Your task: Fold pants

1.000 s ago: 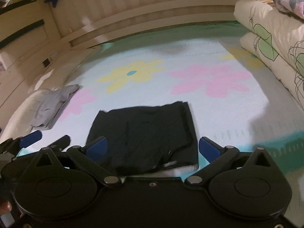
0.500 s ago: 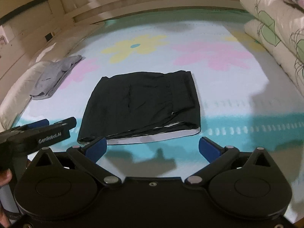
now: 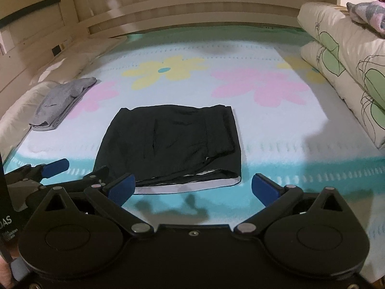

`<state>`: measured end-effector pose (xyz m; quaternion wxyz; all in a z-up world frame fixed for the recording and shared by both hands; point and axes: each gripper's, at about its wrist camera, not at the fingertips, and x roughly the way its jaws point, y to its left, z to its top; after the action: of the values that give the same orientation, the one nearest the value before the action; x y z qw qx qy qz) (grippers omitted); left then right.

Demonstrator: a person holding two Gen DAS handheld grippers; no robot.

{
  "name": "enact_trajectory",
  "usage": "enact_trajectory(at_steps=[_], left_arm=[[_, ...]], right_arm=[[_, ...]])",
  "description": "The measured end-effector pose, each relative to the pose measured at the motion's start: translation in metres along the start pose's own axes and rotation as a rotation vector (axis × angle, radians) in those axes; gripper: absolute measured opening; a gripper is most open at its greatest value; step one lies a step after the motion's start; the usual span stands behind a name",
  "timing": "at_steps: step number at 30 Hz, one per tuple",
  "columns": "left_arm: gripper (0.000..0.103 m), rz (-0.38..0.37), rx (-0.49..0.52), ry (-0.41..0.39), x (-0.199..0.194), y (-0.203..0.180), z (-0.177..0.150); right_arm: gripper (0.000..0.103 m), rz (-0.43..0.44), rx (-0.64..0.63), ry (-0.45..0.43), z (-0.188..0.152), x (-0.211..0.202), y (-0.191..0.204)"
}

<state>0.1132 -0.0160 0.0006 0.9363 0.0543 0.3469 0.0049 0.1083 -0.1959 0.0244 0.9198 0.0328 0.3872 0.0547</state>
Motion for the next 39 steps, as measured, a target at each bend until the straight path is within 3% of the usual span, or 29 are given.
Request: enact_trajectory(at_steps=[12,26,39], left_arm=[[0.072,-0.007,-0.107,0.032,0.007,0.009,0.003],[0.072,-0.012,-0.119,0.014,0.000,0.008,0.005],[0.072,-0.021,-0.133,0.028,0.000,0.009,0.006]], right_arm=[[0.103,-0.011,-0.055,0.022,-0.002,0.000,-0.002],[0.103,-0.028,0.005,0.049,-0.003,0.007,-0.027],[0.103,-0.033,-0.031,0.052,-0.003,0.011,-0.022]])
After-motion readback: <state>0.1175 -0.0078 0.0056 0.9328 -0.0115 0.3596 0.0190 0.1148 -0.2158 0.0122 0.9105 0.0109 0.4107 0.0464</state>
